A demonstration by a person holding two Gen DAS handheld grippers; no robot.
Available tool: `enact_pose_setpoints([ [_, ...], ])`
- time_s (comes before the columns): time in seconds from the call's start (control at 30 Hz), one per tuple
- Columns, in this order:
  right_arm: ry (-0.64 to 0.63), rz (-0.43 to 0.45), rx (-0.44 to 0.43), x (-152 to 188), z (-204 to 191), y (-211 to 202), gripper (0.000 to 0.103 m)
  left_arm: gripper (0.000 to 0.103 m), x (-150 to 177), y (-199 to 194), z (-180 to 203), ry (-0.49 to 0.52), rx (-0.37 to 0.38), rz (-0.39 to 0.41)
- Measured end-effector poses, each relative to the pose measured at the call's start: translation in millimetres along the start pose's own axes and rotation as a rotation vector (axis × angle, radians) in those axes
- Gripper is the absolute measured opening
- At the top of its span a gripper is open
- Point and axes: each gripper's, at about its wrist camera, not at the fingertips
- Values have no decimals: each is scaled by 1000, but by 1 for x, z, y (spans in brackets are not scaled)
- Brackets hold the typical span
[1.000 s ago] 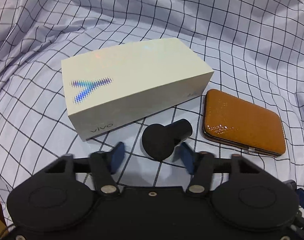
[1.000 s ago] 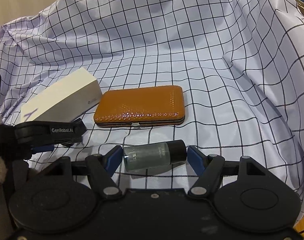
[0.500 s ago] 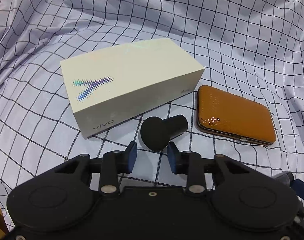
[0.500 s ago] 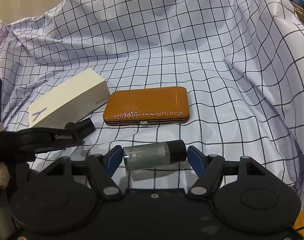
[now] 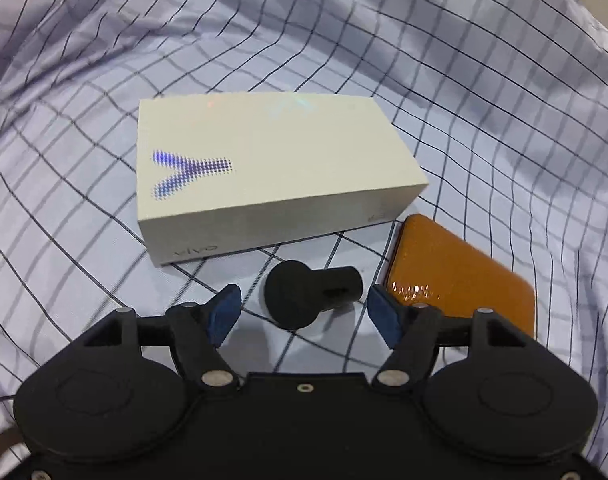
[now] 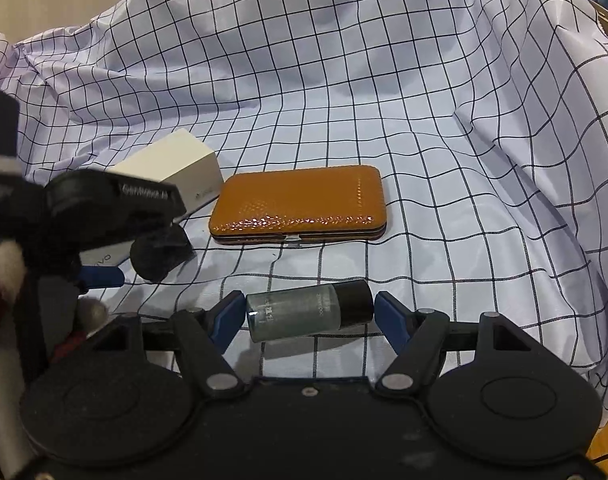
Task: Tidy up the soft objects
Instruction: 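Close the left tool around the black object's round head, then carry the black object and glass bottle with both tools to the basket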
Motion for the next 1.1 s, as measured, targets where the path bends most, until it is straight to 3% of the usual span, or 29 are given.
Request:
enact_pose_setpoints([
  [0.17,11,-13,2,0,4,6,71,74,-1,6,8,-17,-34,18],
  [0.27,15,-18,3,-1,6,9,71,74,-2,11,8,-25,-56,18],
  [0.4,15,-20,2,-1,7,10,71,61,-1,15,6,-23,-65,21],
  [0.47,16,-21,3,-1,7,11,71,55,-2,13,8,-3,-38,24],
  [0.83,4,2,12,1,0,-6,71,55,3,-9,0,63,32,19],
  [1.1,-8,42,-5,7,-8,-40,71,55,17,-50,-14,161,73,51],
])
Point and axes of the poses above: each gripper's, at about its wrist camera, not at the fingertips, and y roughly the way its jaws point, z to its right, x to its underside, and after that the axes turned 2 degrees about y, right-handed
